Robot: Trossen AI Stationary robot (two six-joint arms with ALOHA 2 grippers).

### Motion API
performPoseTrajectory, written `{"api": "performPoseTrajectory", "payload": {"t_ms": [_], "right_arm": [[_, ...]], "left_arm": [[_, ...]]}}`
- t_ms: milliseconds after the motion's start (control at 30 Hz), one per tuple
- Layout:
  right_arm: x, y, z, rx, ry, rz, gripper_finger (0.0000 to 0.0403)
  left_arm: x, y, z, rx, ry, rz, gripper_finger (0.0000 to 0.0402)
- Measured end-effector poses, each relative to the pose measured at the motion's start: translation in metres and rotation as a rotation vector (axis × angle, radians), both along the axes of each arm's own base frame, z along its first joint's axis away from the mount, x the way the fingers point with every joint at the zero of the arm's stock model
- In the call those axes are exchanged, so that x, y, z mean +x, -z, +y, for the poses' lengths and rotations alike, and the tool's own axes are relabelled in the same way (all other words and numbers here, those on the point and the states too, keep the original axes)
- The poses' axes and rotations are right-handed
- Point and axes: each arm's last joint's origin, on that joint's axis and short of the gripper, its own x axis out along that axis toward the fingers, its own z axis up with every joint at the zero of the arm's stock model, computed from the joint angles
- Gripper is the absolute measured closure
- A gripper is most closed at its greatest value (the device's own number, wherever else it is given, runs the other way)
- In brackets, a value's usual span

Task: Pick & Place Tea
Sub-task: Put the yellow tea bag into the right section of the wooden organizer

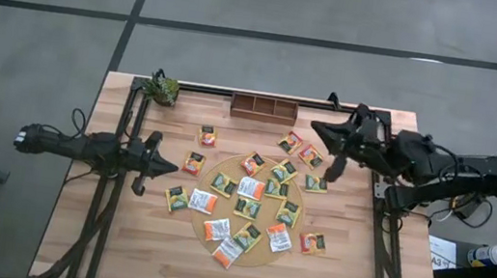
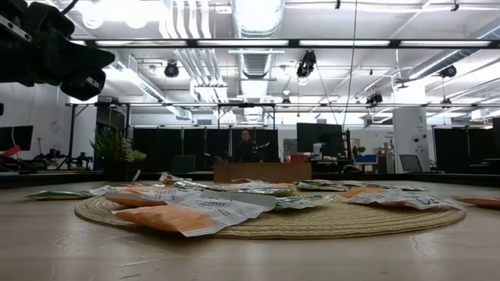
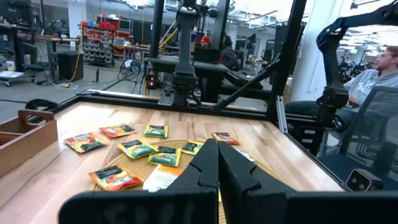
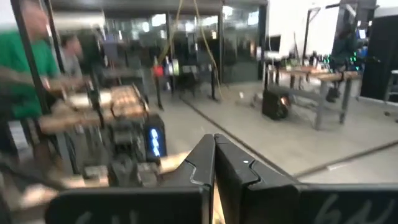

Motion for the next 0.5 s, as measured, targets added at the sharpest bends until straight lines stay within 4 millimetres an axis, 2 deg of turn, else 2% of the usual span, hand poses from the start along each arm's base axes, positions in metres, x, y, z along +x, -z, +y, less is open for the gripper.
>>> {"api": "performPoseTrajectory", "payload": {"t_ms": [300, 500], "right_arm": [[0.035, -0.009, -0.010, -0.027, 0.046, 0.243, 0.0394], [0.054, -0.015, -0.017, -0.056, 0.078, 0.291, 0.0394]], "left_arm": [[0.000, 0.000, 0.000, 0.000, 0.000, 0.000, 0.0402], [0.000, 0.000, 0.000, 0.000, -0.001, 0.000, 0.0402]]}}
